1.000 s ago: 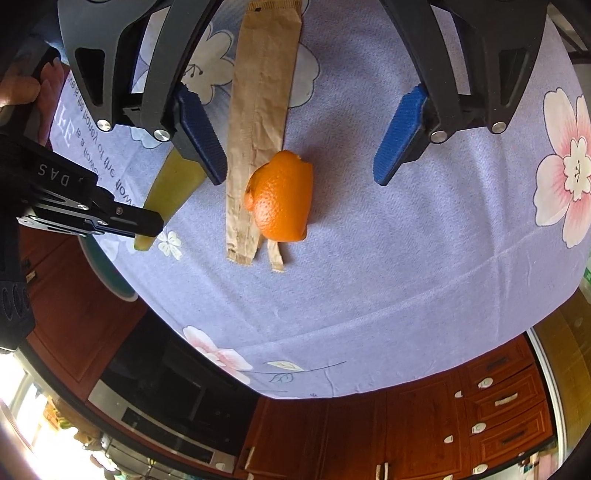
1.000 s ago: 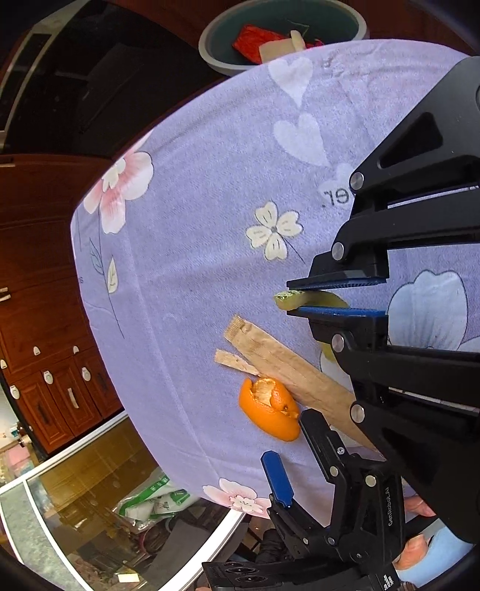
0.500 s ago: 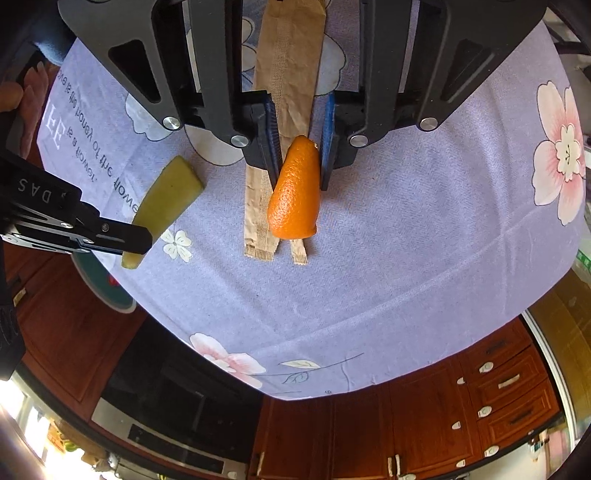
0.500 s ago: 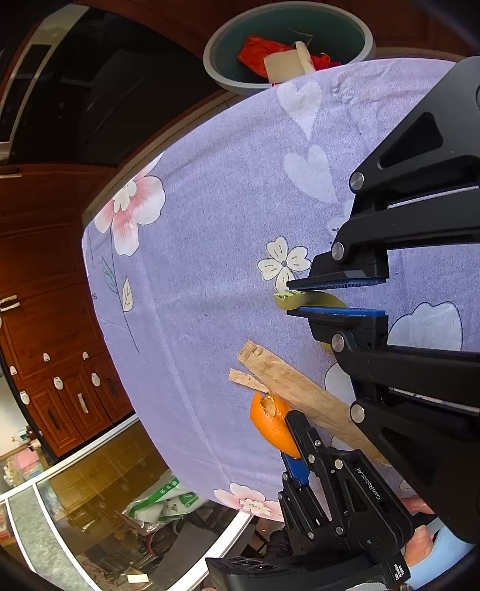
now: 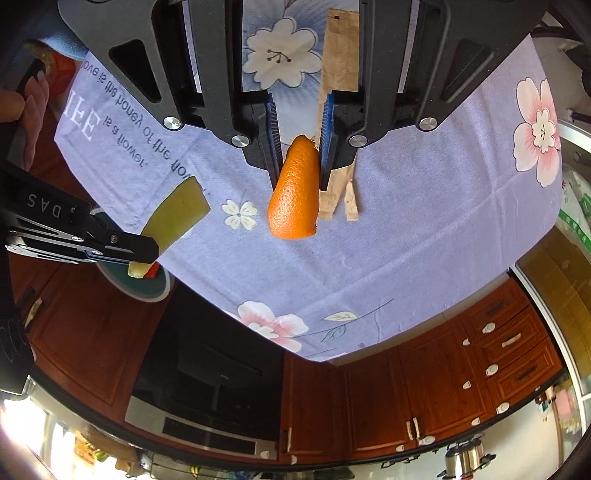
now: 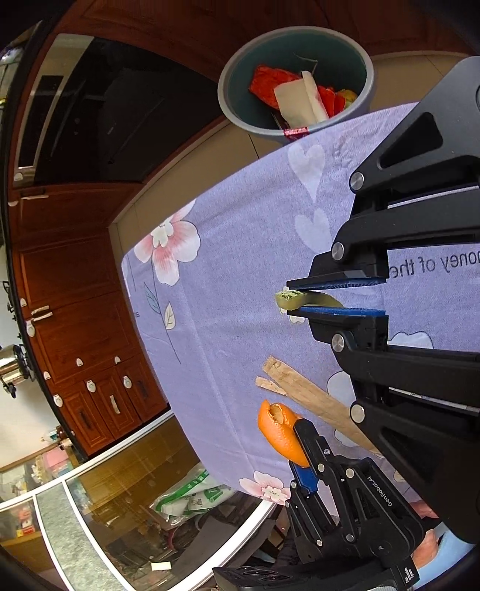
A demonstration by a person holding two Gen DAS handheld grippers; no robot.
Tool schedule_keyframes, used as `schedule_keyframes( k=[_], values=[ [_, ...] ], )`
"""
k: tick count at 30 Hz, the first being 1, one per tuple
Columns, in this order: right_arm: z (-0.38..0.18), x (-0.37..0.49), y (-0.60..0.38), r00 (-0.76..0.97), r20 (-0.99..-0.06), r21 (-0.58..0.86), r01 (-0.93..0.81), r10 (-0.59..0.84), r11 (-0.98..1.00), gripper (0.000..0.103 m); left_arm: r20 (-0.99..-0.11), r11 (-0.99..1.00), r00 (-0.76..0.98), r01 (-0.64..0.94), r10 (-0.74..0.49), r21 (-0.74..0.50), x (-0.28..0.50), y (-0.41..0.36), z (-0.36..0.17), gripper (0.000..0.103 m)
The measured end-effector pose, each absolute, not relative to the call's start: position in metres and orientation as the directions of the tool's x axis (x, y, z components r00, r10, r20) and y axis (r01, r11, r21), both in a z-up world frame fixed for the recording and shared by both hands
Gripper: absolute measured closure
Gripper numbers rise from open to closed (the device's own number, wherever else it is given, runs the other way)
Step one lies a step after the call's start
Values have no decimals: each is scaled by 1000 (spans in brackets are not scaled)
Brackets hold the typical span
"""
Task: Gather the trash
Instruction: 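Carry orange peel and melon rind over the bin and open both tools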
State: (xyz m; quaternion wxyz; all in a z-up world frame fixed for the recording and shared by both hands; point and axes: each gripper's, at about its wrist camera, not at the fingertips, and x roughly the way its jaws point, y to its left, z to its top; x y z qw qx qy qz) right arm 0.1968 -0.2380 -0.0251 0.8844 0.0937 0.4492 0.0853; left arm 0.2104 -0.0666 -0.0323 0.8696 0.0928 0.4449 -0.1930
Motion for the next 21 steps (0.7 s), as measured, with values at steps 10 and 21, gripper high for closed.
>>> schedule_keyframes(
  k=[10,21],
  values=[
    [1,177,-307,654,-733,241,-8,187,971,95,-804,872,515,489,-296,-8,201,-129,-15,84],
    [4,154,-407,697,-711,256,127,97,958,95,-829,799,432,601,-355,-29,195,-229,-27,84]
  ],
)
